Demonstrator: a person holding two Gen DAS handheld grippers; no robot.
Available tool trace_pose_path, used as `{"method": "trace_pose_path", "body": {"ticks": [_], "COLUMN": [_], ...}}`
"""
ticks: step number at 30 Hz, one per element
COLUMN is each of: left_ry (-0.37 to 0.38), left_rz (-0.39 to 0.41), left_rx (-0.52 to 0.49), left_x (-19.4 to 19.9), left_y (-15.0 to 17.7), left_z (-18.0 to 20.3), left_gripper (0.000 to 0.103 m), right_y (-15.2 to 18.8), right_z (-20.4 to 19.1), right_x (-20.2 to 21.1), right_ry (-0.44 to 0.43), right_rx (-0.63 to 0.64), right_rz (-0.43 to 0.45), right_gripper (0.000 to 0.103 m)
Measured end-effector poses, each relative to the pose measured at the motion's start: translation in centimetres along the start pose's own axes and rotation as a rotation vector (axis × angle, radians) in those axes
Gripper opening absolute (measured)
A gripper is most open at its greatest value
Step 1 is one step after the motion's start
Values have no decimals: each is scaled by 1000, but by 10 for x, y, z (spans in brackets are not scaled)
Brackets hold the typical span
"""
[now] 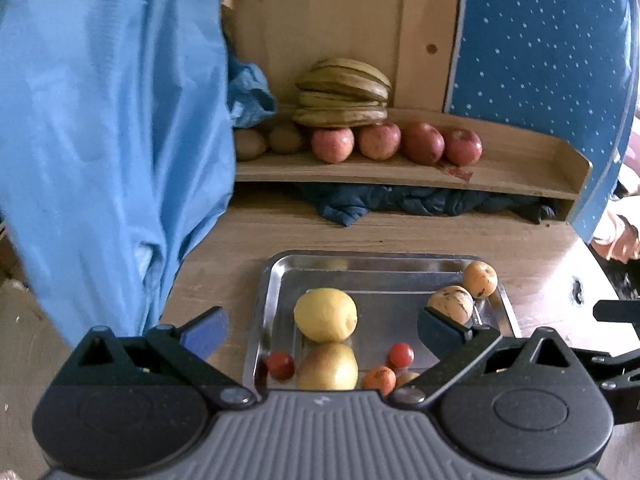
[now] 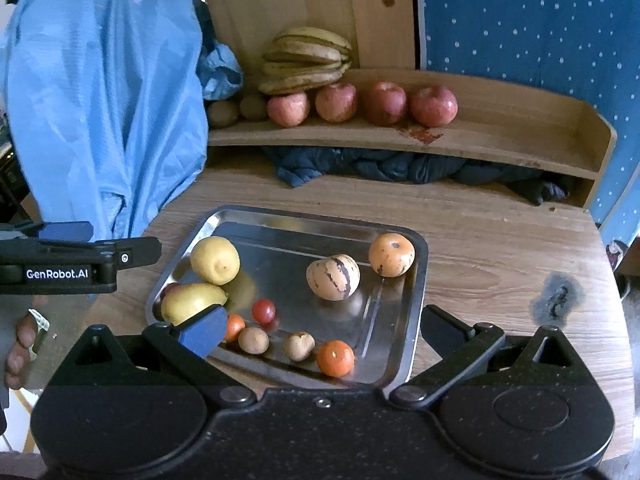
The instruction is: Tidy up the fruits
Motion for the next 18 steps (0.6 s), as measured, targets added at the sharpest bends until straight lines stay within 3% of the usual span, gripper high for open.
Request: {"method": "trace_pose_path", "body": {"ticks": [14, 18], "left_ry": [-79, -69], "left_rz": [30, 29], "left_rx": [109, 120], "left_x": [41, 45], "left_y": [55, 62], "left_z": [-13, -21], "left_gripper": [103, 103], "right_y": [43, 49], "right_z": [-1, -5], "right_x": [32, 34], "right_ry": [-4, 5], "right_rx": [4, -1], "right_rz": [82, 82], "right_gripper": [102, 102]}}
Point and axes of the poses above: each gripper's, at about its wrist camera, not at the fingertips, and x roughly against the way its jaws point, z to its right, y to its underside, the point moved 1 cm from there along -x, roughly the way its jaws point, and after that the axes turned 14 degrees about -z, right-handed, at the moved point
